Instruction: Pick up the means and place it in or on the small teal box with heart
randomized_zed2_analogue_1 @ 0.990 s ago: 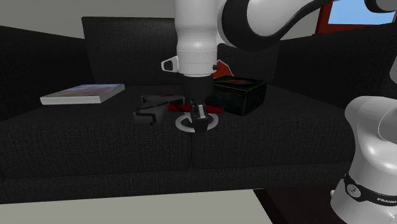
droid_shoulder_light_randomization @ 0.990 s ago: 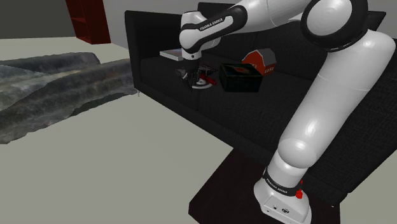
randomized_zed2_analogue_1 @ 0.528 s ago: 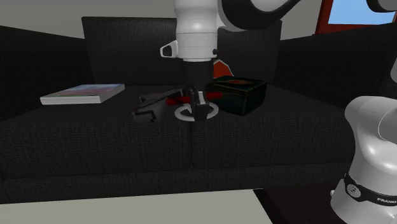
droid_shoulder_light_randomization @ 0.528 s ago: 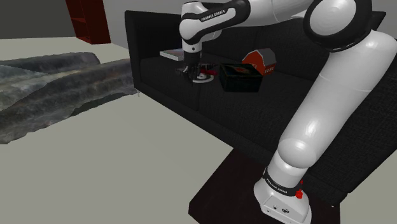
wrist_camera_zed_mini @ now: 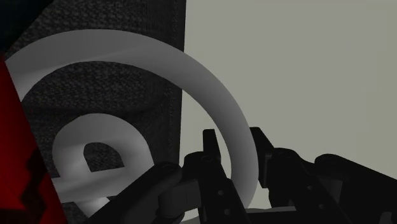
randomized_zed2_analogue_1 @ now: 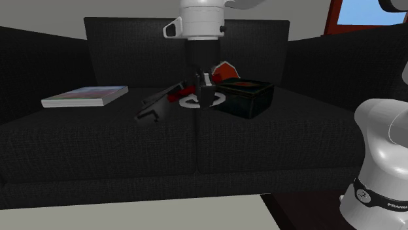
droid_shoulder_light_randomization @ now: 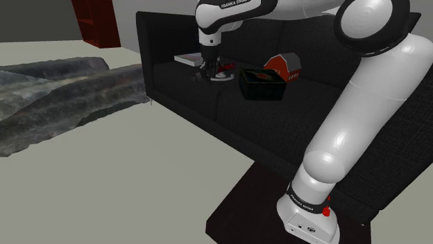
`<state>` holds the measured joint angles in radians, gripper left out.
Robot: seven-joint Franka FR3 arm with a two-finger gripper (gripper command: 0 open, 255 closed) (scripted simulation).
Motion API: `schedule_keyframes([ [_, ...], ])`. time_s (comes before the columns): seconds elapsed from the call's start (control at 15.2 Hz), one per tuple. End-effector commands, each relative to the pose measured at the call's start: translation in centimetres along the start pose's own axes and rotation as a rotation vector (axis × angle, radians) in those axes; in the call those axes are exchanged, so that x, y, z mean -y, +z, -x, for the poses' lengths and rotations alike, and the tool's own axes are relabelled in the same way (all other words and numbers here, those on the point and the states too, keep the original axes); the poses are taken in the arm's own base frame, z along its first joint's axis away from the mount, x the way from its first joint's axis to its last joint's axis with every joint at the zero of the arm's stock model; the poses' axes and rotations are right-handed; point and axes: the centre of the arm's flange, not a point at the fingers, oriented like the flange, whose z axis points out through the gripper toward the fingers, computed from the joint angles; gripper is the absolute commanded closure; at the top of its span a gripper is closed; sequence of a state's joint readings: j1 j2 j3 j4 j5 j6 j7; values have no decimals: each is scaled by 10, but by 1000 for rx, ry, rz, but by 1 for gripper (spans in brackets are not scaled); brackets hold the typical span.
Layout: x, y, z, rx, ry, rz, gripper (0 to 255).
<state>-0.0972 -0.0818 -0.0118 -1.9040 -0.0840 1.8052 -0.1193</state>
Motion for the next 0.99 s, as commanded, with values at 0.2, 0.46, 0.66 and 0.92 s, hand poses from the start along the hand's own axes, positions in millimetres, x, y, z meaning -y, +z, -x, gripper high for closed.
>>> schedule_keyframes([
  [0.2, -2, -27, 1, 0, 0, 0, 255],
  [0.46, -3, -48, 1, 0, 0, 0, 255],
  [0.66, -5, -63, 2, 0, 0, 0, 255],
  [0.92, -6, -84, 2, 0, 0, 0, 255],
])
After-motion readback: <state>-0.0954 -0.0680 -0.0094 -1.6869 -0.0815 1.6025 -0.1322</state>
